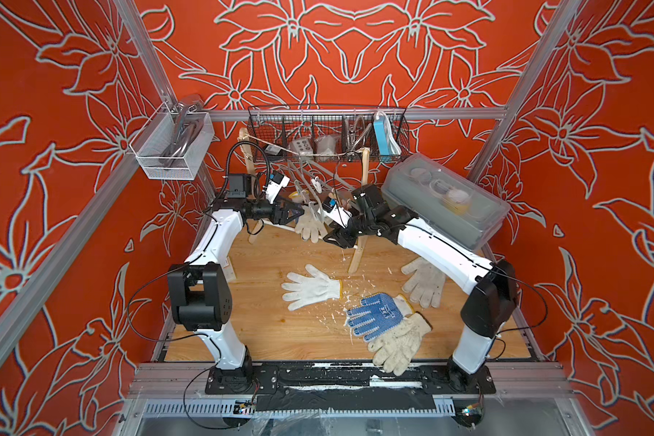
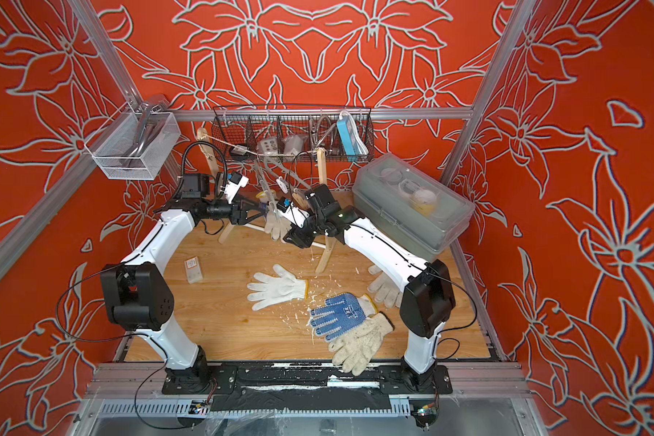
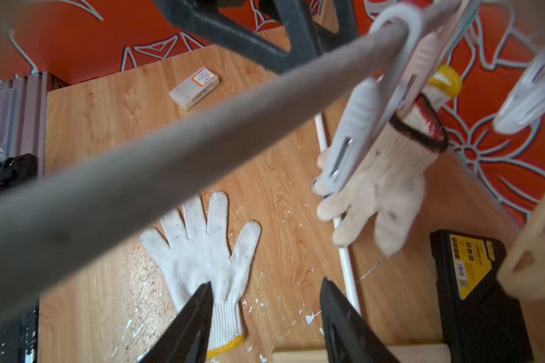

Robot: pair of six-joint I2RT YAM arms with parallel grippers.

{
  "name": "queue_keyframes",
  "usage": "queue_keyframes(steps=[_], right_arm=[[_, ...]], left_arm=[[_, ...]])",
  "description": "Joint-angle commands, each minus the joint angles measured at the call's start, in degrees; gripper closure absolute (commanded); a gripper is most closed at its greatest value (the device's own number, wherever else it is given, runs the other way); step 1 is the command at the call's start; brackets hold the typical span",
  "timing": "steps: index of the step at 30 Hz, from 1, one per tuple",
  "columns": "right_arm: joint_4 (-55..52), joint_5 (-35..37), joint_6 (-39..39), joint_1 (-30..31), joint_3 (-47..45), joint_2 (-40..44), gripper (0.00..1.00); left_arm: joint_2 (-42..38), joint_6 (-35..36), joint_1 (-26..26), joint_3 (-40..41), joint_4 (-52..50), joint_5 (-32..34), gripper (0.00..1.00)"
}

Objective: Clip the gloves onto a hanger to dry
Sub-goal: Clamp the glove onto the hanger, then pick up the glove from the center of the board.

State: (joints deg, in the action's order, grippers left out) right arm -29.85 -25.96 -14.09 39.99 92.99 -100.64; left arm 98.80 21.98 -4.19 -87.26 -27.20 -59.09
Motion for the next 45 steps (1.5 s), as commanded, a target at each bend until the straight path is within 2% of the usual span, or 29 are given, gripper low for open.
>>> queue_keyframes(steps=[1,7,14,18,24,28,31,33,37,40,45], right_arm=[[2.69,0.69,8.29,-0.27,-7.18,4.44,0.41],[8.42,6.14,21.35,1.55,-23.11,11.73,0.38],[14.68,11.14,29.62,6.06,-37.25,14.8,0.36],[17.54,12.38,31.31,7.97,-39.55,11.17,0.36],[19.85,13.57,30.79,9.71,-38.76,4.38,0.38],[20.22,14.82,29.83,10.66,-37.63,0.68,0.41],[20.06,15.91,29.06,10.61,-36.89,-1.48,0.47],[20.0,15.9,28.76,10.72,-36.52,-2.44,0.57],[19.97,16.53,28.44,10.81,-36.74,-1.97,0.84],[19.87,16.86,27.57,10.81,-36.57,-1.09,0.97],[19.32,18.08,22.59,10.81,-34.84,3.35,1.0]], left_arm=[[-3.37,-1.3,-0.79,0.93,2.15,0.15,0.32],[-5.29,-1.77,-1.01,2.04,1.71,1.73,0.29],[-8.49,-2.81,-1.14,4.97,1.08,4.42,0.27],[-11.79,-5.44,-1.11,9.48,3.41,5.88,0.26],[-16.57,-6.79,-1.09,15.35,2.55,10.0,0.24],[-18.44,-8.67,-1.07,18.48,2.53,10.37,0.23],[-20.1,-9.15,-1.01,20.41,3.5,10.49,0.23],[-20.49,-9.22,-1.02,20.54,2.98,10.42,0.23],[-20.85,-8.99,-0.96,21.06,2.2,10.4,0.23],[-21.2,-8.93,-0.75,21.91,2.24,10.25,0.23],[-22.15,-8.08,0.06,23.25,2.06,9.24,0.24]])
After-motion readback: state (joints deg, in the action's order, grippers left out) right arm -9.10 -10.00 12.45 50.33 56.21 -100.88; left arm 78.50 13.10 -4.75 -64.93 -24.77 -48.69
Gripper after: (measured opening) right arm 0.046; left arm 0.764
